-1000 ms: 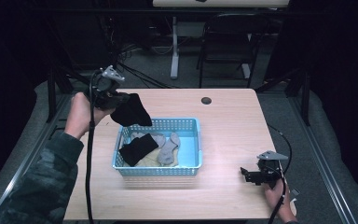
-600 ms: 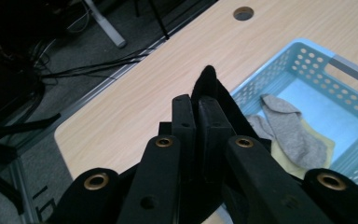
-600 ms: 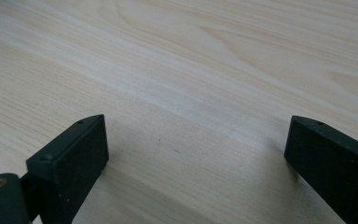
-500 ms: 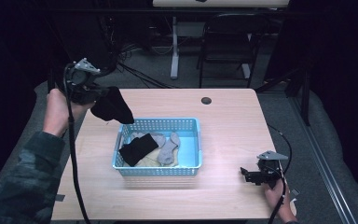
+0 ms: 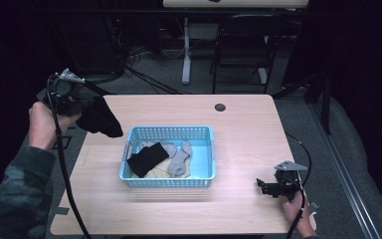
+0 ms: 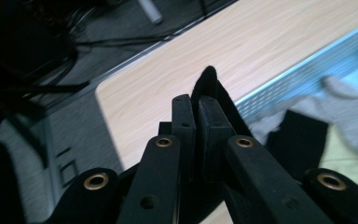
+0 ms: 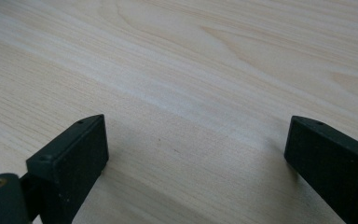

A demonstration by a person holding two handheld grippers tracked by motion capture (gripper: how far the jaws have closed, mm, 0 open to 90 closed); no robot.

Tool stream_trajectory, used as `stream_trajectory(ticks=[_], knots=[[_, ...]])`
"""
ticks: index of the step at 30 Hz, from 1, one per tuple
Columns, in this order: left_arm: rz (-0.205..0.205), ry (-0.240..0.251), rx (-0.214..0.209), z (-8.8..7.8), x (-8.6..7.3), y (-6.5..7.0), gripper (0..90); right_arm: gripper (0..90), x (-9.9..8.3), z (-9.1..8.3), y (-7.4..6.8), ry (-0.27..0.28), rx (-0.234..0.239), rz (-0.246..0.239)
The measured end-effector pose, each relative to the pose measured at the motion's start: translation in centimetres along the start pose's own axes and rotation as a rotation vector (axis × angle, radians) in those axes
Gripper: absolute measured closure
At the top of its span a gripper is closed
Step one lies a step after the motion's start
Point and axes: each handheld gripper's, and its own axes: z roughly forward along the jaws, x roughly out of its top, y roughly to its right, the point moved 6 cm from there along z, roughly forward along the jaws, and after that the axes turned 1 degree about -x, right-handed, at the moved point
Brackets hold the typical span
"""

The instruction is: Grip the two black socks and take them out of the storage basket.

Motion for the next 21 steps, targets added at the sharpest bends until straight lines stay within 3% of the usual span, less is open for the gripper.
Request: stream_trajectory(ticks=[3, 4, 5, 9, 11, 12, 14, 15, 16, 21], knots=[[-0.011, -0.018, 0.019, 0.5, -0.9, -0.5, 86.4, 5.5, 0.0, 0.0, 0.0, 0.001, 0.000, 0.001], [-0.040, -0.025, 0.000, 1.2, -1.7, -0.9, 86.4, 5.5, 0.0, 0.0, 0.0, 0.000, 0.000, 0.001], [-0.040, -0.025, 0.000, 1.2, -1.7, -0.9, 86.4, 5.5, 0.0, 0.0, 0.0, 0.000, 0.000, 0.001], [-0.054, -0.091, 0.010, 3.6, -4.0, -1.2, 86.3, 5.5, 0.0, 0.0, 0.0, -0.001, -0.003, 0.000], [-0.059, -0.102, -0.004, 4.2, -4.4, -1.1, 86.2, 5.5, 0.0, 0.0, 0.1, -0.004, -0.002, -0.005], [-0.066, -0.134, -0.013, 5.6, -5.5, -1.0, 86.1, 5.5, 0.0, 0.0, 0.0, 0.001, 0.000, 0.001], [-0.088, -0.153, -0.037, 7.0, -6.5, -0.8, 86.0, 5.5, 0.0, 0.0, 0.0, 0.000, 0.000, 0.001], [-0.088, -0.153, -0.037, 7.0, -6.5, -0.8, 86.0, 5.5, 0.0, 0.0, 0.0, 0.000, 0.000, 0.001], [-0.106, -0.175, -0.082, 8.4, -7.7, -0.4, 86.0, 5.5, 0.0, 0.0, 0.0, 0.001, 0.000, 0.001], [-0.139, -0.213, -0.138, 10.9, -9.6, 0.3, 85.5, 5.5, 0.0, 0.0, 0.0, 0.000, -0.002, 0.000]])
